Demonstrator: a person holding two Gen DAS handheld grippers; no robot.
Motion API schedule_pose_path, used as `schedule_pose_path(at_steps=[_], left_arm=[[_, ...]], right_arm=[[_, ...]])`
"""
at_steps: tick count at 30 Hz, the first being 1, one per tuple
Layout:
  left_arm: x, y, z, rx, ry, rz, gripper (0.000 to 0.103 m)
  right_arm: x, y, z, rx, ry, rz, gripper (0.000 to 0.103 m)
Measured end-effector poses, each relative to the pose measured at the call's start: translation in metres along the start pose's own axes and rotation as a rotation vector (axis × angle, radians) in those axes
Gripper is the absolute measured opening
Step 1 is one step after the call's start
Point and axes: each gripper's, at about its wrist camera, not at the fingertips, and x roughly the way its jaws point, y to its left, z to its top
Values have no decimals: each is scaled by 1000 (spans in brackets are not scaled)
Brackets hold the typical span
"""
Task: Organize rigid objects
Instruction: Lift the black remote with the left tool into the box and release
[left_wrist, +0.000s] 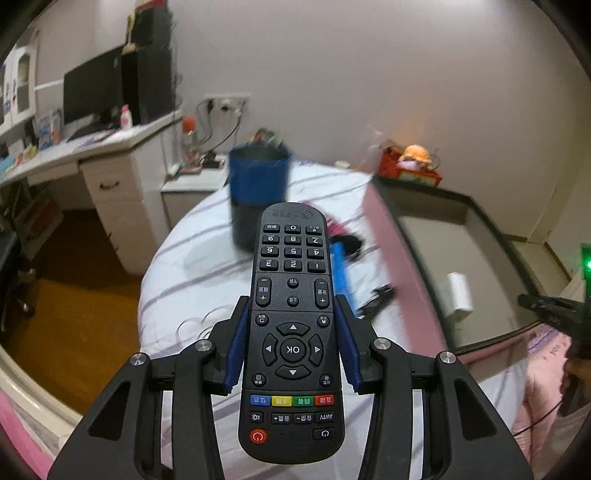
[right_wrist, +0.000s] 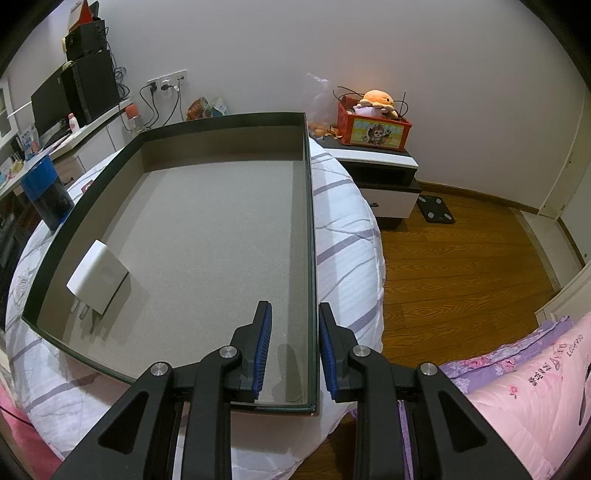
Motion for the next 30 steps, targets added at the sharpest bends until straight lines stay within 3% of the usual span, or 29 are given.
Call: schedule_pose_path(at_steps=[6, 14, 24, 30], left_arm=[[-20, -46, 11, 77, -45, -101, 44], [-11, -118, 22, 177, -24, -251, 44], [51, -178, 34, 154, 82, -356, 44], [93, -194, 25, 122, 169, -340, 44]], right_arm=[[0, -2, -1, 3, -12, 5, 26], [0, -2, -1, 4, -14, 6, 26], [0, -1, 0, 2, -11, 7, 26], [1, -2, 1, 2, -7, 15, 27]])
